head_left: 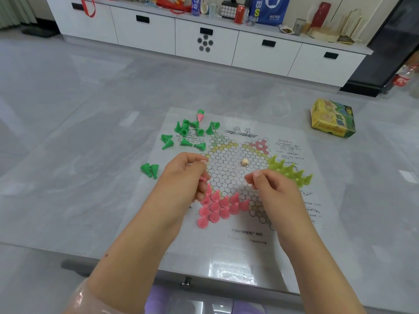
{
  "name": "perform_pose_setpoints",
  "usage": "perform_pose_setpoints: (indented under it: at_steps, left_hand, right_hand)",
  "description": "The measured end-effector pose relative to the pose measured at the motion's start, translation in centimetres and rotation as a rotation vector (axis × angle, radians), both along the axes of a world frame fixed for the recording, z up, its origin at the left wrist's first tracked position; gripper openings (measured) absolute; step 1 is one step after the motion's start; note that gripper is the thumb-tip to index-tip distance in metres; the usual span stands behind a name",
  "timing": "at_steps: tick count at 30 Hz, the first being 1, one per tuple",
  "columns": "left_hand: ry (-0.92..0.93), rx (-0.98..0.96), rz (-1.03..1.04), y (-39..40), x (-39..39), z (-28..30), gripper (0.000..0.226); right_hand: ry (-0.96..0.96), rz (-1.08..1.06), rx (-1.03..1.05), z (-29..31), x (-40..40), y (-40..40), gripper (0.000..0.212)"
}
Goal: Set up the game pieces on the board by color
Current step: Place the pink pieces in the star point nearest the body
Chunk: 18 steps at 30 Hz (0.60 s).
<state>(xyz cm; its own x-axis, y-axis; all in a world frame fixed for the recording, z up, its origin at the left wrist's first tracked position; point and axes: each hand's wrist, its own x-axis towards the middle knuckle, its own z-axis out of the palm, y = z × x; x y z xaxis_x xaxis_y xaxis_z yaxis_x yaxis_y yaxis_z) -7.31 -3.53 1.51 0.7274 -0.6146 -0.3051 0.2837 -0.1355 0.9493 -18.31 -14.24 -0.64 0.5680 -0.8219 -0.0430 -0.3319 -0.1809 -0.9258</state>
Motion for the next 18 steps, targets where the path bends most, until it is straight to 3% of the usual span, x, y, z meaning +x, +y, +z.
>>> perform_pose_setpoints:
  at_steps: [8,13,18]
  left_hand:
    - [0.274,-0.176,-0.092,-0.1,-0.8,0.4,0.019]
    - [0.233,-0.182,-0.108,0.0,-1.1,0.6,0.018]
    - [0.204,-0.162,-0.148,0.1,-1.2,0.5,0.018]
  right_hand:
    - [-0.204,0.220,-0.064,1.2,0.8,1.8,0.012]
    - [-0.121,0.238,-0.257,0.8,1.1,1.7,0.014]
    - [-0.176,0.234,-0.138,1.1,1.1,2.0,0.016]
